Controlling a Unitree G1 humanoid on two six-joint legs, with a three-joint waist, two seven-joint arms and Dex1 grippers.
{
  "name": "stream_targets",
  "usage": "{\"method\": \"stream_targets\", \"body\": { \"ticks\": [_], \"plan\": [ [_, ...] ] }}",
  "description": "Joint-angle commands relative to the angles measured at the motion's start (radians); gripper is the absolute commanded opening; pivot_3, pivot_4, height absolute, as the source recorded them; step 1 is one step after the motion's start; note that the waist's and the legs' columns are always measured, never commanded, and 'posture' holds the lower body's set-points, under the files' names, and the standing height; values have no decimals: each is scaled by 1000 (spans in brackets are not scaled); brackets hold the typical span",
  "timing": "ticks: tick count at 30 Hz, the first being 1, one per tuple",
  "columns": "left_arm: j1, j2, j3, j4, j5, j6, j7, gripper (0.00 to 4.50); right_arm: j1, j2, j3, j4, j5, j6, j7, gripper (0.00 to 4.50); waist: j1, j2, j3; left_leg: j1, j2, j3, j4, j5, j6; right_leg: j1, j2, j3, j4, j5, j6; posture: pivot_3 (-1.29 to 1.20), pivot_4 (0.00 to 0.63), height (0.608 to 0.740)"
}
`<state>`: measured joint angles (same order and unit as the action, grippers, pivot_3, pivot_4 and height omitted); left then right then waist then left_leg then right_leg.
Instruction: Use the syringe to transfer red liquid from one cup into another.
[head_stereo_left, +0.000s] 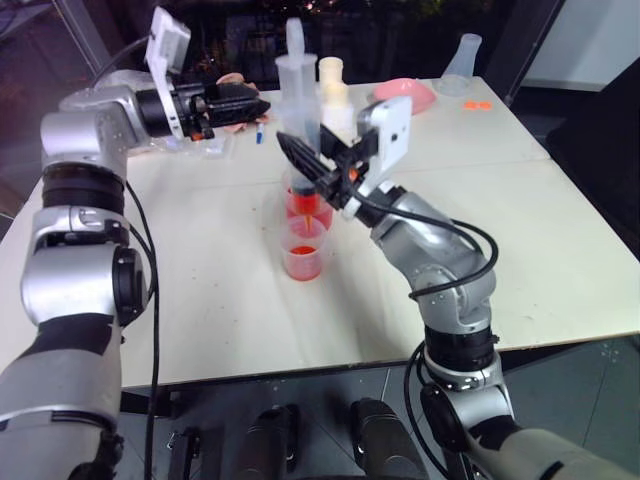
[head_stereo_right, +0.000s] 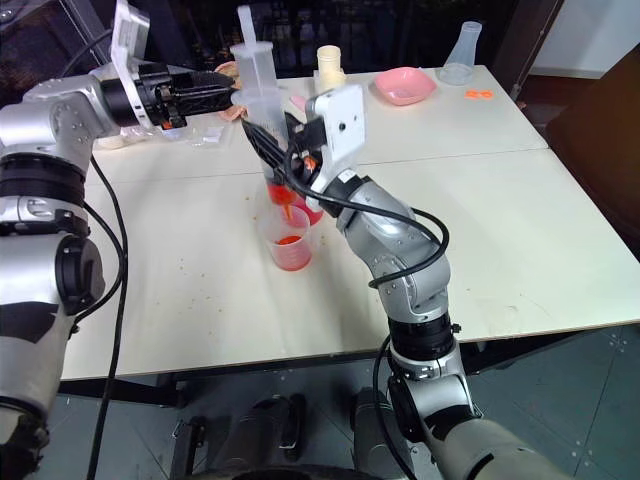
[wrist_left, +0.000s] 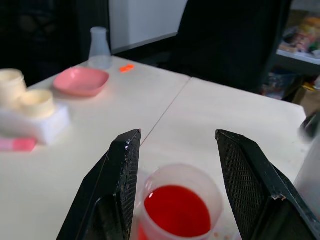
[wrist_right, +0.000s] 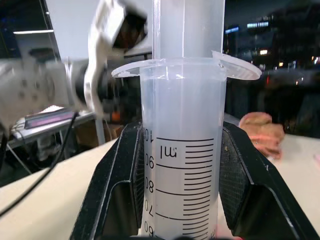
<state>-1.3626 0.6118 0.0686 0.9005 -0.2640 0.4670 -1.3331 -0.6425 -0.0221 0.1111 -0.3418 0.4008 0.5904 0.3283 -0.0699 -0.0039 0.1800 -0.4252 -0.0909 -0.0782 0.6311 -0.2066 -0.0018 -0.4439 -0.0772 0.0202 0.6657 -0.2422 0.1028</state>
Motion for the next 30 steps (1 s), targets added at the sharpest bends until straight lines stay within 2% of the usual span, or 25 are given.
{"method": "stream_targets", "body": {
  "ticks": [1,8,15,23,30],
  "plan": [
    [-54,40,4,-27,-11,38,-45,2506,44,-4,63,-2,-63,-129,30,1357,0,0,0,0,0,0,0,0,0,0,0,0,0,0,0,0,150,740],
    [-37,80,-13,-119,-30,138,-119,2506,90,2,111,112,-178,-327,33,1357,1,0,0,0,0,0,1,0,0,0,0,0,0,0,0,0,150,740],
    [-41,105,4,-175,-58,221,-141,2506,97,10,119,174,-220,-417,40,1357,0,0,0,0,0,0,1,0,0,0,0,0,0,0,0,0,150,740],
    [1,141,-29,-305,-113,330,-212,2506,89,11,112,215,-237,-460,50,1357,1,0,0,0,0,0,1,0,0,0,1,0,0,0,0,0,150,740],
    [32,134,-51,-368,-121,325,-197,2506,78,6,97,219,-236,-459,60,1357,2,0,0,0,0,0,1,0,0,1,1,0,0,0,0,0,150,740]
  ]
}}
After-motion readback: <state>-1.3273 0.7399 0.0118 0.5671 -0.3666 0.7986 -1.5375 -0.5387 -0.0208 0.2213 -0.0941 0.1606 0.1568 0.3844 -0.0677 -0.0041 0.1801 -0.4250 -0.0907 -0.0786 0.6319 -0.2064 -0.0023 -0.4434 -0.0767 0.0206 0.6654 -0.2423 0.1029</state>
